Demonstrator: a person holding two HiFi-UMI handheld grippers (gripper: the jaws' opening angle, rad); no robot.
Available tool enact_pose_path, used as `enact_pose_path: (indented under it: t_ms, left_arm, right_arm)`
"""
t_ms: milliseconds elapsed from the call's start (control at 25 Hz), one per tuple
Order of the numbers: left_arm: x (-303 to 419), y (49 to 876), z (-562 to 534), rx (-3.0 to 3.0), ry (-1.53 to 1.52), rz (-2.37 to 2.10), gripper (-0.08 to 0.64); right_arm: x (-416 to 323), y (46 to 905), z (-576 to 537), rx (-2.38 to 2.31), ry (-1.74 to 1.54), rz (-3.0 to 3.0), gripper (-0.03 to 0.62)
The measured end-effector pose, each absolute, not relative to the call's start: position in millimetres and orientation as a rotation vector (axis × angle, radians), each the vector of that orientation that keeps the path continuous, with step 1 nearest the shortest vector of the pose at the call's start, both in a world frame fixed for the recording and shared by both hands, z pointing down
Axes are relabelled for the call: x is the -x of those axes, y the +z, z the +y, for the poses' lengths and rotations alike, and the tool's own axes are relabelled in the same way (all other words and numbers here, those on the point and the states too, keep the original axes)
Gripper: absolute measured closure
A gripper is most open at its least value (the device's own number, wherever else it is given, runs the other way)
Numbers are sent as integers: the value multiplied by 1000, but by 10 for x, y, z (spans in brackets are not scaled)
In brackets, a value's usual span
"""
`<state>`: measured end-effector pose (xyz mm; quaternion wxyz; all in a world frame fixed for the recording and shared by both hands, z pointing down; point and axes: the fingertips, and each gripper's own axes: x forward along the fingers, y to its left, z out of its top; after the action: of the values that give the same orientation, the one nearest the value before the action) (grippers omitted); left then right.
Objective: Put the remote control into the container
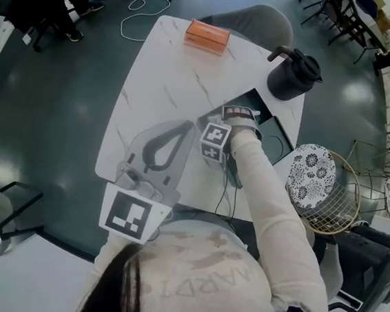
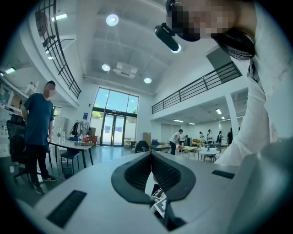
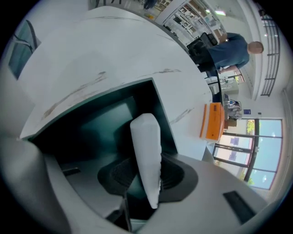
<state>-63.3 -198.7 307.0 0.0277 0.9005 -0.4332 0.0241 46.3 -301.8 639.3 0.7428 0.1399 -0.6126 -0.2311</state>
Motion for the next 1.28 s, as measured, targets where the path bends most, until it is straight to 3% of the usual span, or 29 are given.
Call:
enact_pose_path:
  t_ms: [640,1280]
  left_arm:
    - [521,3089,-1971,-2792,90,-1313,548]
    - [461,3087,-1925,-2791,87,-1315,548]
  right_arm:
    - [-548,6390,-2906,-298,-379,-1423,411]
    - [-461,6327,-2839,-316,-380,-1548,399]
